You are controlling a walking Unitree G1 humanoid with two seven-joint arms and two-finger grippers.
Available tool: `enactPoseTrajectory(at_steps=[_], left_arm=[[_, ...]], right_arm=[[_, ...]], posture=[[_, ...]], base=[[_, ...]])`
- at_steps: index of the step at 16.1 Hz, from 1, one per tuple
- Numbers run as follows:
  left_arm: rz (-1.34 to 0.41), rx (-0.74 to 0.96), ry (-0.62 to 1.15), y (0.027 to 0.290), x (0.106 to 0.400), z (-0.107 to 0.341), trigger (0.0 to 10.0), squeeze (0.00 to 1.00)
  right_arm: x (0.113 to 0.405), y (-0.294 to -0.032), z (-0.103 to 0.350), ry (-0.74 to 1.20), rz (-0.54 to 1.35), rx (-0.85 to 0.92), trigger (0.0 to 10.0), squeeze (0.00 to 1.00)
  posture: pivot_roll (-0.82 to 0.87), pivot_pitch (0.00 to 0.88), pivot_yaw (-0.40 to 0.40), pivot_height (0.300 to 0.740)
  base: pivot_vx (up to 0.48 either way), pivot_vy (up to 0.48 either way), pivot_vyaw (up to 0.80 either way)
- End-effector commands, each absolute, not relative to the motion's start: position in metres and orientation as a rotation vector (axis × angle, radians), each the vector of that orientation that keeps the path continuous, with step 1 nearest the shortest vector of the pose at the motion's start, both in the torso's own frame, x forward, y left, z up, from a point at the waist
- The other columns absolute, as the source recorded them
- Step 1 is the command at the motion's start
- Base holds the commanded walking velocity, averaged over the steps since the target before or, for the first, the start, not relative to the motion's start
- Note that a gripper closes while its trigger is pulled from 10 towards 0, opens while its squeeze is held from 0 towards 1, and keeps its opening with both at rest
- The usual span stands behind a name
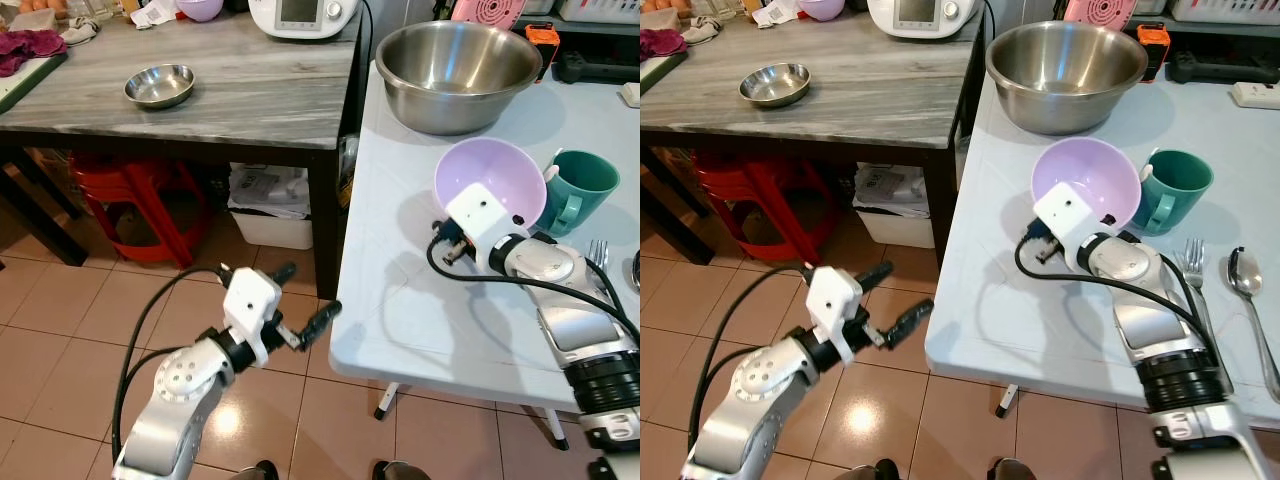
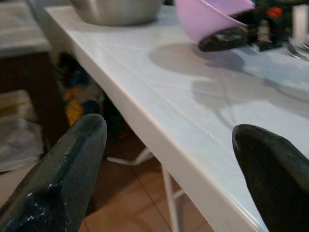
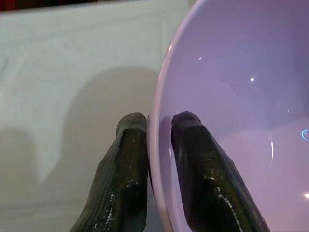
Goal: Setting the table
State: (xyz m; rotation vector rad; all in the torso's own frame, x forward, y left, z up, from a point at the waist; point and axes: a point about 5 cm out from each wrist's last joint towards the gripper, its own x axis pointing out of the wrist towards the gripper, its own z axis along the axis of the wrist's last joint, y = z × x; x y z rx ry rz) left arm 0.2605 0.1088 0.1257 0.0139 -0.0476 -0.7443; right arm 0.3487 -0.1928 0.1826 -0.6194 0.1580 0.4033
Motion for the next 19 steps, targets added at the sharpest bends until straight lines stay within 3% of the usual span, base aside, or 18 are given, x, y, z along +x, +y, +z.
enactPoseTrajectory(at_steps=[1, 3, 4, 8, 11, 19], left_arm=[[-0.665, 0.009, -0.046, 0.118, 0.267, 0.127, 10.0, 0.0], [-0.596, 0.012, -0.055, 0.124, 0.273, 0.128, 10.0, 0.0], [-0.509, -0.02, -0.061, 0.133, 0.281, 0.131, 10.0, 0.0], [-0.353, -0.096, -0.073, 0.151, 0.296, 0.135, 10.0, 0.0], [-0.335, -0.103, -0.084, 0.153, 0.301, 0.137, 10.0, 0.0], [-0.337, -0.1, -0.106, 0.152, 0.309, 0.142, 10.0, 0.0]], right_arm=[[0.346, -0.188, 0.191, 0.084, 0.374, -0.567, 0.0, 0.0], [0.343, -0.184, 0.191, 0.039, 0.337, -0.514, 0.0, 0.0], [0.337, -0.178, 0.189, -0.01, 0.281, -0.427, 10.0, 0.0], [0.319, -0.172, 0.179, -0.071, 0.146, -0.298, 10.0, 0.0], [0.313, -0.171, 0.174, -0.069, 0.122, -0.258, 10.0, 0.0], [0.312, -0.174, 0.179, -0.111, 0.084, -0.241, 10.0, 0.0]], posture=[[-0.17, 0.171, 0.057, 0.74], [-0.16, 0.166, 0.055, 0.74], [-0.16, 0.159, 0.05, 0.74], [-0.17, 0.148, 0.053, 0.74], [-0.18, 0.14, 0.061, 0.74], [-0.17, 0.128, 0.072, 0.74]], base=[[0.0, 0.0, 0.0], [0.0, 0.0, 0.0], [0.0, 0.0, 0.0], [0.0, 0.0, 0.0], [0.0, 0.0, -0.15], [0.0, 0.339, -0.78]])
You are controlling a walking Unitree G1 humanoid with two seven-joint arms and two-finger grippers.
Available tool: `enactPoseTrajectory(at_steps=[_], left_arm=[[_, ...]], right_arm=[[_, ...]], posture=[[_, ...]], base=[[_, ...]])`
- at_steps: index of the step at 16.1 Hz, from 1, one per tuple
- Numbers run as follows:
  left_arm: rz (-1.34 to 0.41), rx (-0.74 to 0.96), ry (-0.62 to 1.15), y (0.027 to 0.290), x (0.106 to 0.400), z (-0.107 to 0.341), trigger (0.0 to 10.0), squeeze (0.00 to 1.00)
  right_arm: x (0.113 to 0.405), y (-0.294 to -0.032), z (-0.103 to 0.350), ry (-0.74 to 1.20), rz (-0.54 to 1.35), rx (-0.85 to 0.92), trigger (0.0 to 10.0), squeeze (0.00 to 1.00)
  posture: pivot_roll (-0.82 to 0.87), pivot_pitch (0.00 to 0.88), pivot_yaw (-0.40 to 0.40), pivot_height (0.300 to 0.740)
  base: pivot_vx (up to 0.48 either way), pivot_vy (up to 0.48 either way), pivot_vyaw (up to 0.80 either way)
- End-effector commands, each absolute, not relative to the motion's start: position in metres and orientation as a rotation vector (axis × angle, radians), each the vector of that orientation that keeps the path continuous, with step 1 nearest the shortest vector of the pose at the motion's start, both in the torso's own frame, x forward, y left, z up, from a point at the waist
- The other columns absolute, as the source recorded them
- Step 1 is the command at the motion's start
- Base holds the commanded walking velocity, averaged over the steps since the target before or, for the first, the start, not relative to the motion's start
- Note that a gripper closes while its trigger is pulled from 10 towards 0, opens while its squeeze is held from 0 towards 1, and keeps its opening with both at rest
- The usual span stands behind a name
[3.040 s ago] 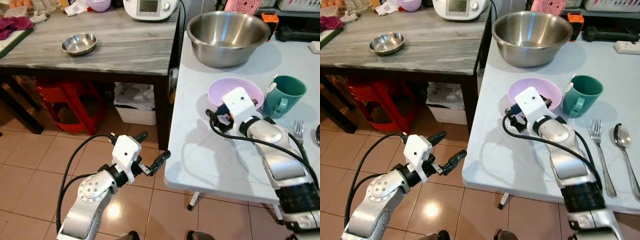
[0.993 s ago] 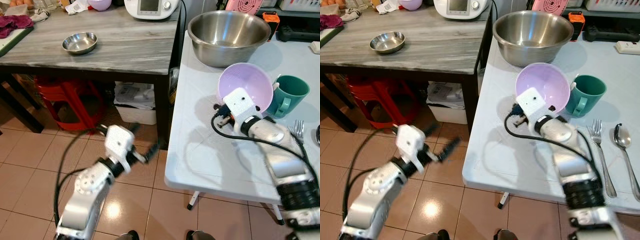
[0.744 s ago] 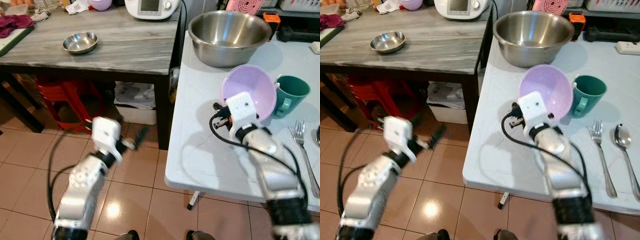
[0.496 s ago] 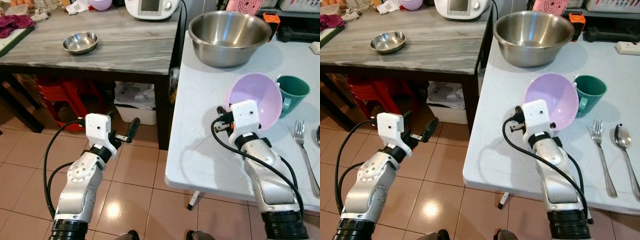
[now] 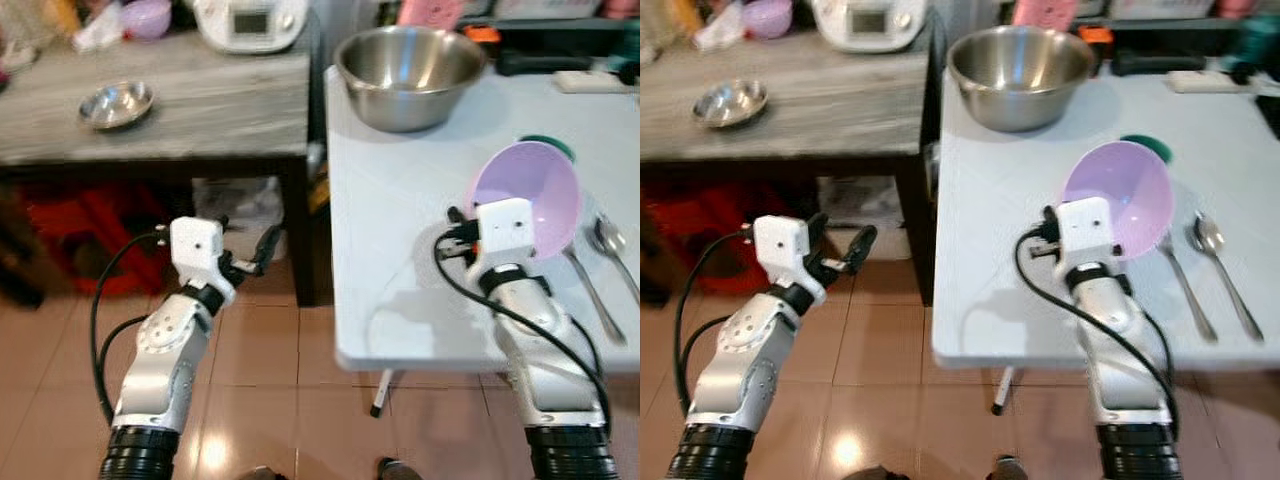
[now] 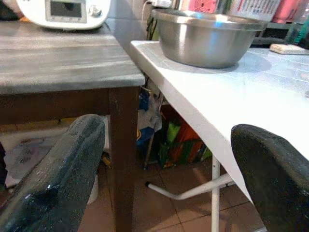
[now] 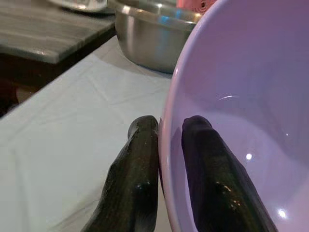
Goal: Setting the table
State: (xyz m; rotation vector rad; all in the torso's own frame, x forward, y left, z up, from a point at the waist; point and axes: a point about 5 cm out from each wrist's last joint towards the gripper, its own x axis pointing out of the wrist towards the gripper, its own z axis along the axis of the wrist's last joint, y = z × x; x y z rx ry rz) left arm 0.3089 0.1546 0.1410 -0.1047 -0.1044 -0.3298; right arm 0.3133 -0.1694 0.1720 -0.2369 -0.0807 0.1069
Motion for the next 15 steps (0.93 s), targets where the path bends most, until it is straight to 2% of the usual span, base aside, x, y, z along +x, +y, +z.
enactPoseTrajectory(at_steps=[1, 15], left_arm=[[-0.336, -0.1, -0.108, 0.1518, 0.3093, 0.1416, 10.0, 0.0], [-0.316, -0.107, -0.115, 0.1491, 0.3113, 0.1401, 10.0, 0.0]], right_arm=[[0.3115, -0.1733, 0.1801, -0.12, 0.088, -0.237, 10.0, 0.0], [0.309, -0.1702, 0.188, -0.193, 0.106, -0.239, 10.0, 0.0]], posture=[[-0.17, 0.128, 0.072, 0.74], [-0.17, 0.129, 0.075, 0.74]], base=[[0.0, 0.379, -0.61], [0.0, 0.412, 0.0]])
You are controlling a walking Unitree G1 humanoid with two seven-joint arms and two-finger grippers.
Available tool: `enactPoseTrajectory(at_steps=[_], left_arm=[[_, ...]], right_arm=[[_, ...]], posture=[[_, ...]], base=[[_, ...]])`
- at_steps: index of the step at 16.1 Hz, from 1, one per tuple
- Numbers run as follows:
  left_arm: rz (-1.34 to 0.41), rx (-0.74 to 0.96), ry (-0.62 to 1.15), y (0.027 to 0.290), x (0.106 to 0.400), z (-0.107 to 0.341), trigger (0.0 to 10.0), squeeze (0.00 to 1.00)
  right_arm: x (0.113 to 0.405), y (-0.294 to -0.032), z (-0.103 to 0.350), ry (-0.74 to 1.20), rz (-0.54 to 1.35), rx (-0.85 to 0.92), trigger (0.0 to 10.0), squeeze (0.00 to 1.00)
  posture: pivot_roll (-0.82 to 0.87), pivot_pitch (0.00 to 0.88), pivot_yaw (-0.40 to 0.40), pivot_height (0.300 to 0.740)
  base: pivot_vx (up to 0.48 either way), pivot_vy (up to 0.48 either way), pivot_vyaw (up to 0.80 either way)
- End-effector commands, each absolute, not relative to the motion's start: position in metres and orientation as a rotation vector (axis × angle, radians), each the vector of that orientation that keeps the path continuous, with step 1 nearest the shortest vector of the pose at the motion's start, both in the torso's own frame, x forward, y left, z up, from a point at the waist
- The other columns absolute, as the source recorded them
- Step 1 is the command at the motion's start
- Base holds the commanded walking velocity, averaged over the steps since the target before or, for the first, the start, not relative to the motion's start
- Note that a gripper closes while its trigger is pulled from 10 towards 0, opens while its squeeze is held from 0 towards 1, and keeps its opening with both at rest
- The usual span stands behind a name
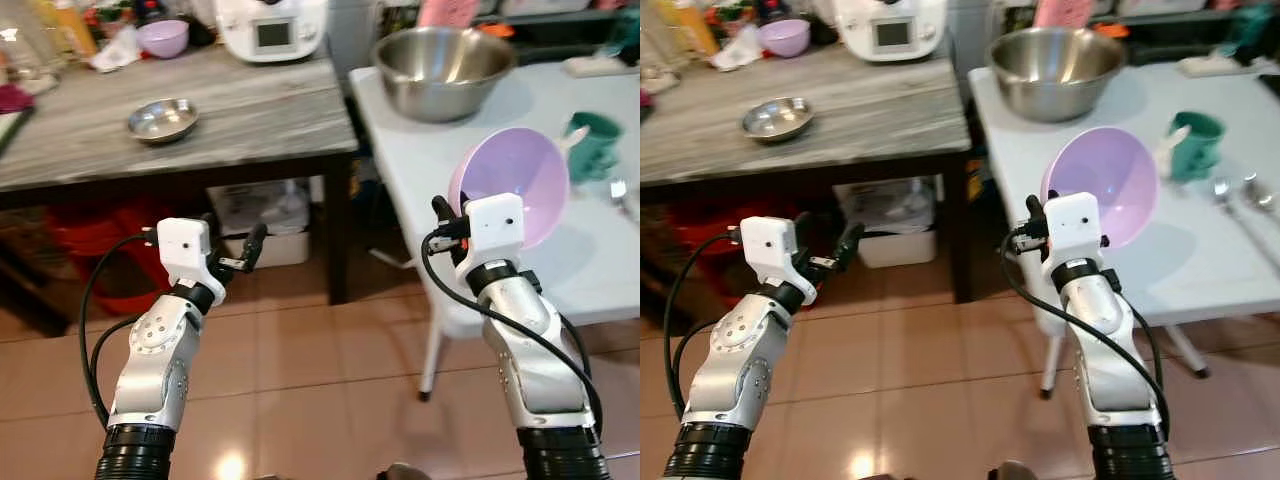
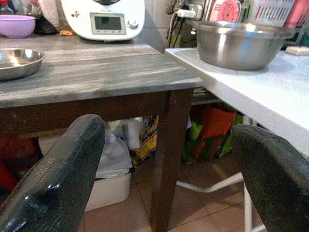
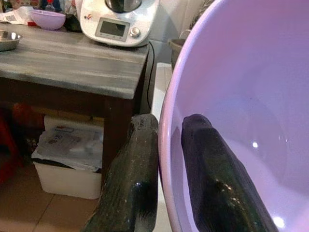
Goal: Setting the table
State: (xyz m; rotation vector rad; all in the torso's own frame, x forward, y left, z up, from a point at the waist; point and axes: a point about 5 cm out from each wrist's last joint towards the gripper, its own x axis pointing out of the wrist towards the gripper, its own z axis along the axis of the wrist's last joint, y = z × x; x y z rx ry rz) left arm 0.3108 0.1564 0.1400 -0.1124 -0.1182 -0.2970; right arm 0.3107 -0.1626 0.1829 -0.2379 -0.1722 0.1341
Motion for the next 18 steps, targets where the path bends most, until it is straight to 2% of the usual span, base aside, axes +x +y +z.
enactPoseTrajectory(at_steps=[1, 11, 14, 18], left_arm=[[-0.314, -0.108, -0.116, 0.1487, 0.3112, 0.1401, 10.0, 0.0], [-0.314, -0.111, -0.114, 0.1439, 0.3145, 0.14, 10.0, 0.0], [-0.313, -0.114, -0.112, 0.1428, 0.3148, 0.1397, 10.0, 0.0], [-0.297, -0.114, -0.122, 0.1442, 0.3149, 0.14, 10.0, 0.0]], right_arm=[[0.3084, -0.1698, 0.1881, -0.195, 0.107, -0.237, 10.0, 0.0], [0.3067, -0.1689, 0.1876, -0.2, 0.119, -0.23, 10.0, 0.0], [0.3055, -0.1661, 0.1857, -0.201, 0.13, -0.217, 10.0, 0.0], [0.3052, -0.1639, 0.1829, -0.197, 0.143, -0.209, 10.0, 0.0]], posture=[[-0.17, 0.13, 0.076, 0.74], [-0.18, 0.137, 0.078, 0.74], [-0.17, 0.135, 0.077, 0.74], [-0.17, 0.13, 0.078, 0.74]], base=[[0.0, 0.431, 0.0], [0.0, 0.433, 0.0], [0.0, 0.437, 0.43], [0.0, 0.308, 0.0]])
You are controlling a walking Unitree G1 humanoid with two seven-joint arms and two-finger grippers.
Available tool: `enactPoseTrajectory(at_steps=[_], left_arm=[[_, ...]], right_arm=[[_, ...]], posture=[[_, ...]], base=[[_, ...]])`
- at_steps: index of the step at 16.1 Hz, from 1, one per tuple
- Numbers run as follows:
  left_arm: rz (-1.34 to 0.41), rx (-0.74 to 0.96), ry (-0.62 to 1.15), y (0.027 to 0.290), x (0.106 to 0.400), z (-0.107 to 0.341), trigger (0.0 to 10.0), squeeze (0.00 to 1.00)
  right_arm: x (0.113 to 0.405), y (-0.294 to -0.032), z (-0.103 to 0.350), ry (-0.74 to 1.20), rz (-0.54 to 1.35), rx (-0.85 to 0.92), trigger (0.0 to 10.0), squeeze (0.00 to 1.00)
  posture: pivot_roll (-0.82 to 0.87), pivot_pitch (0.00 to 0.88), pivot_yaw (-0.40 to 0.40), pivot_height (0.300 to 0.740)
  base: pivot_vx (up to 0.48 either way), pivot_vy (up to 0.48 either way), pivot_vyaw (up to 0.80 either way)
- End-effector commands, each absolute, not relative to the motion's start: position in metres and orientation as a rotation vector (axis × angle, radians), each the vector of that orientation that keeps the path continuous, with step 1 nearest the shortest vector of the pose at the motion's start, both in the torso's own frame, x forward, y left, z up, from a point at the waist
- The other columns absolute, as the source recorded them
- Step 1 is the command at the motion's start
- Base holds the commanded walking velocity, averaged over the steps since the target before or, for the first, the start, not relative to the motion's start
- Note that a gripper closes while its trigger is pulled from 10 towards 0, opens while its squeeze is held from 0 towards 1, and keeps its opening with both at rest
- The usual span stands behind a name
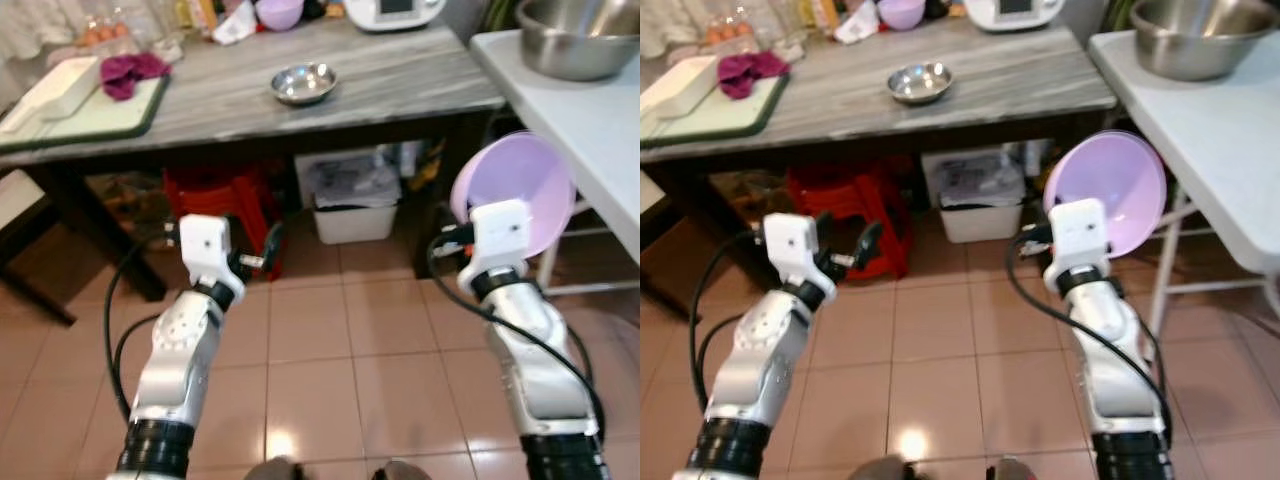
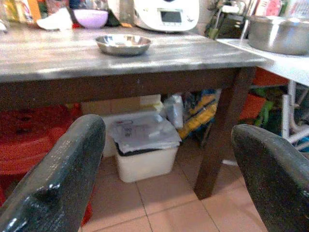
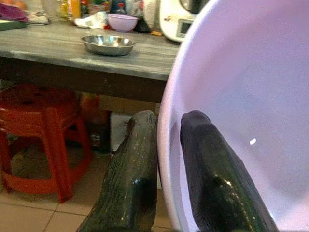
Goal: Setting the table
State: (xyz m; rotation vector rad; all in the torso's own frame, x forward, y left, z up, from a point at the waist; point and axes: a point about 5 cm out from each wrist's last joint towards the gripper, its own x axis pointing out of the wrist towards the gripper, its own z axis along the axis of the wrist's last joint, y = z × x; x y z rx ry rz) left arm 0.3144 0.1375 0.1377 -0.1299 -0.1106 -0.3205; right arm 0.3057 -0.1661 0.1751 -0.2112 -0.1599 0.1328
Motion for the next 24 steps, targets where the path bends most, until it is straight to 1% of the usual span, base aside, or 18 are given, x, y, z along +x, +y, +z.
enactPoseTrajectory(at_steps=[1, 6, 17, 24], left_arm=[[-0.296, -0.116, -0.124, 0.144, 0.315, 0.14, 10.0, 0.0], [-0.3, -0.141, -0.122, 0.147, 0.314, 0.14, 10.0, 0.0], [-0.323, -0.143, -0.119, 0.143, 0.313, 0.14, 10.0, 0.0], [-0.343, -0.156, -0.113, 0.135, 0.311, 0.137, 10.0, 0.0]], right_arm=[[0.305, -0.164, 0.183, -0.197, 0.143, -0.209, 10.0, 0.0], [0.306, -0.163, 0.183, -0.201, 0.149, -0.214, 10.0, 0.0], [0.306, -0.16, 0.182, -0.207, 0.167, -0.208, 10.0, 0.0], [0.308, -0.163, 0.182, -0.195, 0.153, -0.19, 10.0, 0.0]], posture=[[-0.17, 0.13, 0.078, 0.74], [-0.17, 0.121, 0.075, 0.74], [-0.17, 0.12, 0.078, 0.74], [-0.18, 0.117, 0.073, 0.74]], base=[[0.0, 0.0, 0.0], [0.0, 0.0, 0.0], [0.386, 0.0, 0.6], [0.414, 0.0, 0.06]])
